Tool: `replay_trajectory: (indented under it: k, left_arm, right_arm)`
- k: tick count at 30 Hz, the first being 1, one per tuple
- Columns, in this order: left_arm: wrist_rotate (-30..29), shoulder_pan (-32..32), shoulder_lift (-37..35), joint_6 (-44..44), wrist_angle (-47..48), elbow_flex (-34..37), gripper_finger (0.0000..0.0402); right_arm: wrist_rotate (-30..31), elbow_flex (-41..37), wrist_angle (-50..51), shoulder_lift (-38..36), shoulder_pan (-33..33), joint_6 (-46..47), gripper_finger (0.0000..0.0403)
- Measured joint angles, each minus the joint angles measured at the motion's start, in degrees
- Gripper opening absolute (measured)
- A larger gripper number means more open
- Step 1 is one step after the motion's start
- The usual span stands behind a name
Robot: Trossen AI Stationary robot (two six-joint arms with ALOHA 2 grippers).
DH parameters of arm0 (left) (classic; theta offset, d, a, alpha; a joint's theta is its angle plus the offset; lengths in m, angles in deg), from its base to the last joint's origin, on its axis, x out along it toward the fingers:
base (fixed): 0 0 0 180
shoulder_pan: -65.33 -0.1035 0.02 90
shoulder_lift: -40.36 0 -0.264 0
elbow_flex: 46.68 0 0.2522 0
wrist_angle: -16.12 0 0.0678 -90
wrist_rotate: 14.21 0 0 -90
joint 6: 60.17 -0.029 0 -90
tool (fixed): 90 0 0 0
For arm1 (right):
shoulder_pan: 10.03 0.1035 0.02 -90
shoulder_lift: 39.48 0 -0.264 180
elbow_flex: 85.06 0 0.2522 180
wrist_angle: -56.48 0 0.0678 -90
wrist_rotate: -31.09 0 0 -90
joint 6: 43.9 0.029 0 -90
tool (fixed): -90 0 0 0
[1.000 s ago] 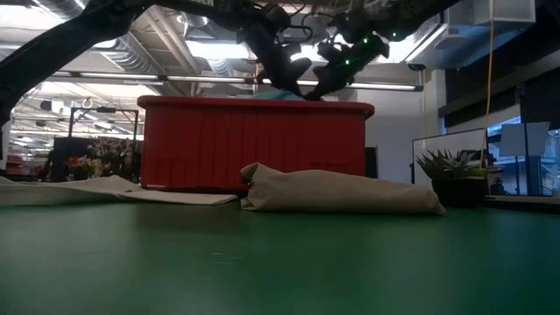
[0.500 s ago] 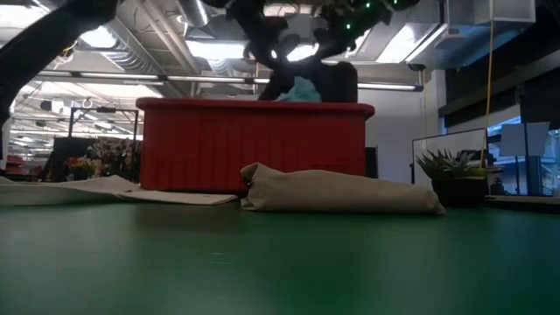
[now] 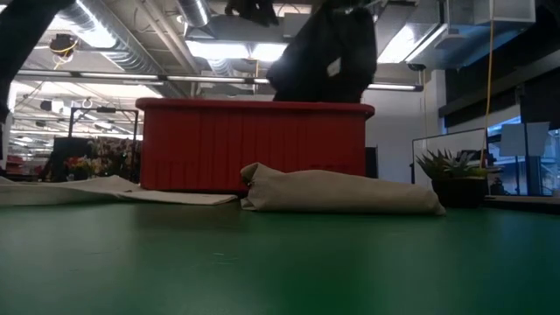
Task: Fold Laundry from Bin
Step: Remove the black shorts from the red laundry bin
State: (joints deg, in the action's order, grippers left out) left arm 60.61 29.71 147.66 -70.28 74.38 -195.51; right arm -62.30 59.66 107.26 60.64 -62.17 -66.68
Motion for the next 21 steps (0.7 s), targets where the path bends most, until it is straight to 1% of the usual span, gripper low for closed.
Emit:
replay_trajectory:
  k: [3, 8, 11, 15, 18, 21]
  left_arm:
    - [0.8, 0.9, -1.6, -0.1, 0.5, 0.0, 0.0166]
    - [5.8, 3.2, -3.2, 0.0, 3.9, 0.0, 0.0166]
    - [7.4, 5.6, -3.3, 0.4, 7.6, 0.0, 0.0166]
    - [7.6, 10.2, -3.3, 0.6, 14.8, 0.1, 0.0166]
    - [6.7, 14.6, -3.3, 2.2, 19.7, 0.1, 0.0166]
    - [5.5, 19.3, -3.2, 4.7, 21.3, 0.1, 0.0166]
  right_arm:
    - [-2.0, 4.2, 3.6, -0.2, 0.0, 0.0, 0.0002]
    - [-6.7, 3.1, 4.9, -3.3, 0.0, 1.7, 0.0002]
    - [-10.3, 3.1, 5.6, -4.4, 0.0, 3.7, 0.0002]
    - [-13.8, 3.1, 5.9, -5.6, 0.1, 4.8, 0.0002]
    - [-14.1, 3.1, 6.9, -5.9, 0.1, 4.9, 0.0002]
    - [-14.2, 3.0, 7.5, -5.9, 0.0, 4.9, 0.0002]
